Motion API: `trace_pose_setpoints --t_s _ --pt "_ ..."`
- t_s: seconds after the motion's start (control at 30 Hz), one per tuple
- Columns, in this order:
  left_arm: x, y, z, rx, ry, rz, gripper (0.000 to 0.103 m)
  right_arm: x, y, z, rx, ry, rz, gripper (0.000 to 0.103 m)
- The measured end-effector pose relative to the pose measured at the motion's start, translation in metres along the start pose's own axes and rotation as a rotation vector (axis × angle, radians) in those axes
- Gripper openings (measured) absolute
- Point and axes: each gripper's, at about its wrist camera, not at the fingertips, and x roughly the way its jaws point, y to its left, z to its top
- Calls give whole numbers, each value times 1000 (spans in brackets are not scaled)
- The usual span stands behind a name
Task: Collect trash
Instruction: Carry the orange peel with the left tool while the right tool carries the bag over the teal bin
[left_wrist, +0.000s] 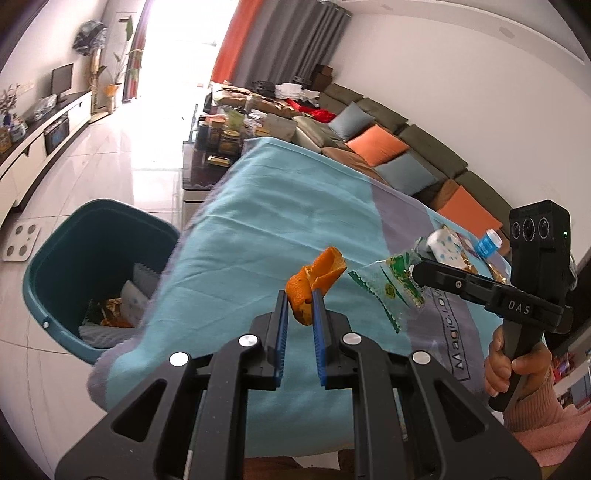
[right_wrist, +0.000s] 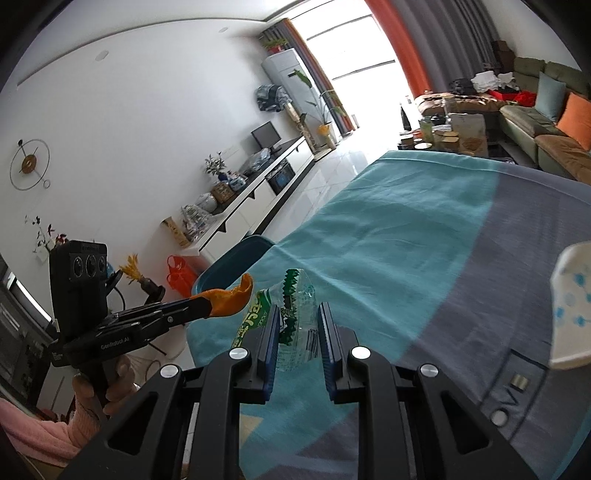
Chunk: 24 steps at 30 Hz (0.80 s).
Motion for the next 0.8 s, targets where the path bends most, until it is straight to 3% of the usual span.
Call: trace_pose_setpoints --t_s 0.8 --pt "-38 86 5 -139 -90 195 13 73 50 40 -84 94 104 19"
